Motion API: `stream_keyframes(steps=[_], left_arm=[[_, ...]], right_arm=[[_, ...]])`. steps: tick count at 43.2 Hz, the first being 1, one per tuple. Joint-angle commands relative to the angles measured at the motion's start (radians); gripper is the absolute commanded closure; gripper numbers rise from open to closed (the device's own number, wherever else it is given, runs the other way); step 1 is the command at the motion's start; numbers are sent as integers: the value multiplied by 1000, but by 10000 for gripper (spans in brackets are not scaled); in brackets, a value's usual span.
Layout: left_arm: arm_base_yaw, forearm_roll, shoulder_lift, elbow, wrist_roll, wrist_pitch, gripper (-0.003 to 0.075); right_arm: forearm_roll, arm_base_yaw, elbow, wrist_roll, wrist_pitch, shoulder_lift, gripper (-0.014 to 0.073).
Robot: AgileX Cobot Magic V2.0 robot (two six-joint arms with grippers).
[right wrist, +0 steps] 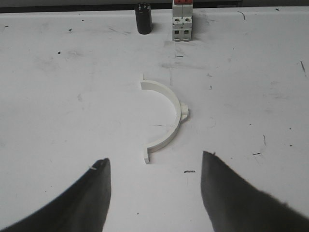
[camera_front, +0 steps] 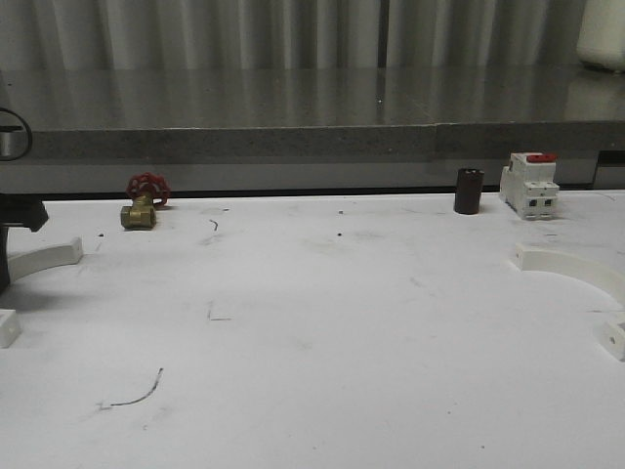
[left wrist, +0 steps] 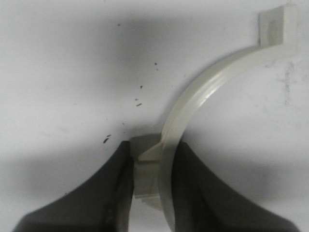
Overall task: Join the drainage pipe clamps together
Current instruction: 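Carry the clamp half to the table center and lower it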
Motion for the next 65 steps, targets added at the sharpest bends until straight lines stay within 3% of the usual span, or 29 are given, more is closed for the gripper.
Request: stream_keyframes(steps=[1,13,24,46,51,55,65], left_arm=[[-7,-13,-49,-24,-2,-9,609],[-16,-63,-139,-24,-2,18,609],[-157,-85,-223,-43,-16,45,608],[-514,-79,-150,-235,-251,63,603],[-562,-50,-93,-297,-300,92,603],[-590,7,-45,-328,-420,116,603],[-606,12,41,-335,-561,114,603]], right_arm=[[-8,-5,-28,-2,-64,9,146],[-8,-5,-28,-2,-64,9,146],[-8,-5,-28,-2,-64,9,146],[-8,-5,-28,-2,-64,9,146],[-8,-5,-28,-2,-64,9,146],[-8,-5,-28,-2,-64,9,146],[-8,-5,-28,-2,-64,9,146]])
